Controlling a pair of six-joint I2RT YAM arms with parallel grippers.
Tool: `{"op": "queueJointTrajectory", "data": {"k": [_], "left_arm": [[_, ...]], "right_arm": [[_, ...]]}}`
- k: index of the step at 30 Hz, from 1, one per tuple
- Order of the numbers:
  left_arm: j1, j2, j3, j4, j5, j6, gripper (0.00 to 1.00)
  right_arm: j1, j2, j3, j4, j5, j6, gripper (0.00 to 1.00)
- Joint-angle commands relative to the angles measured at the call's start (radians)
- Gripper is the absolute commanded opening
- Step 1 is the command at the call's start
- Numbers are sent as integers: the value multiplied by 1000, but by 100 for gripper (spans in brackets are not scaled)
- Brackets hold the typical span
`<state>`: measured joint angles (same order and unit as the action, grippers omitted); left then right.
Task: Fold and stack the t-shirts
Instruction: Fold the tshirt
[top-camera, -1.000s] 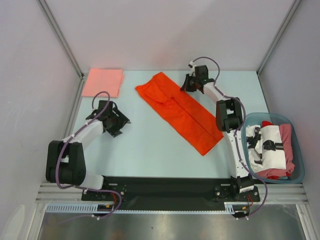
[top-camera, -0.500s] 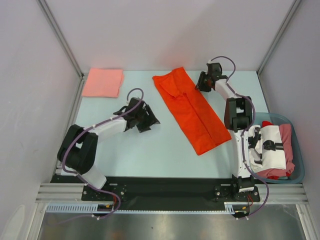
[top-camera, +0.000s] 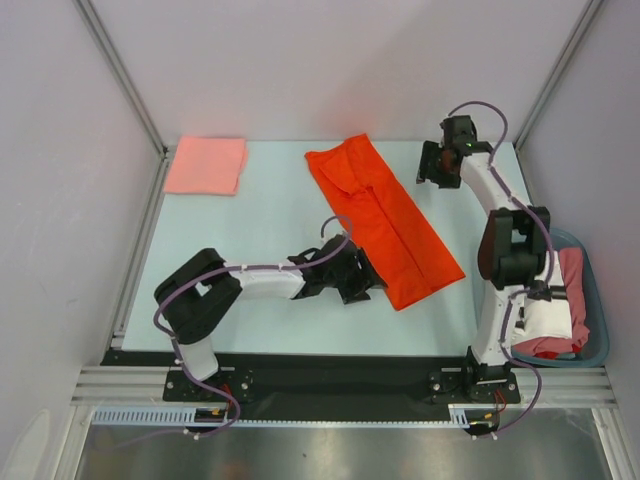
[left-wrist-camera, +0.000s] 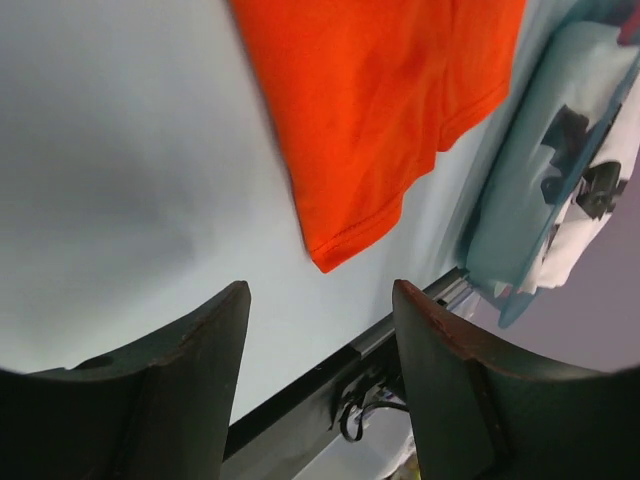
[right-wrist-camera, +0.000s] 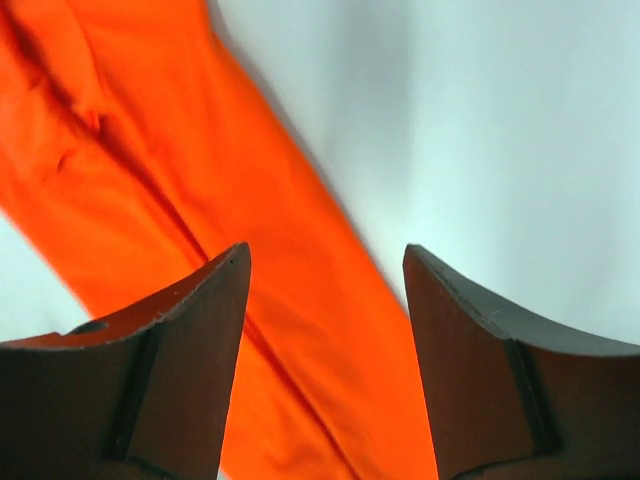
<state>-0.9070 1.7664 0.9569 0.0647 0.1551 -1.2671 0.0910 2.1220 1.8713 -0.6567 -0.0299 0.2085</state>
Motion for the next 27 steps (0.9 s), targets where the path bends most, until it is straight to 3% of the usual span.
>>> {"op": "queueJointTrajectory", "data": {"k": [1,8,23,27], "left_arm": [[-15,31,10,23,-81,-194,65],[-20,126,31,12,-89,-305,57],[-18,243,85,-29,-92,-345,45],[-13,265,91,-48,-83,-327,33]], "right_arm": [[-11,-192,-166,26,13,9,68],[-7,-448,-444,108,-41,28,69],[0,-574,-544,78,-45,2,70],[16,-576,-537,51,-39,-11,70]]}}
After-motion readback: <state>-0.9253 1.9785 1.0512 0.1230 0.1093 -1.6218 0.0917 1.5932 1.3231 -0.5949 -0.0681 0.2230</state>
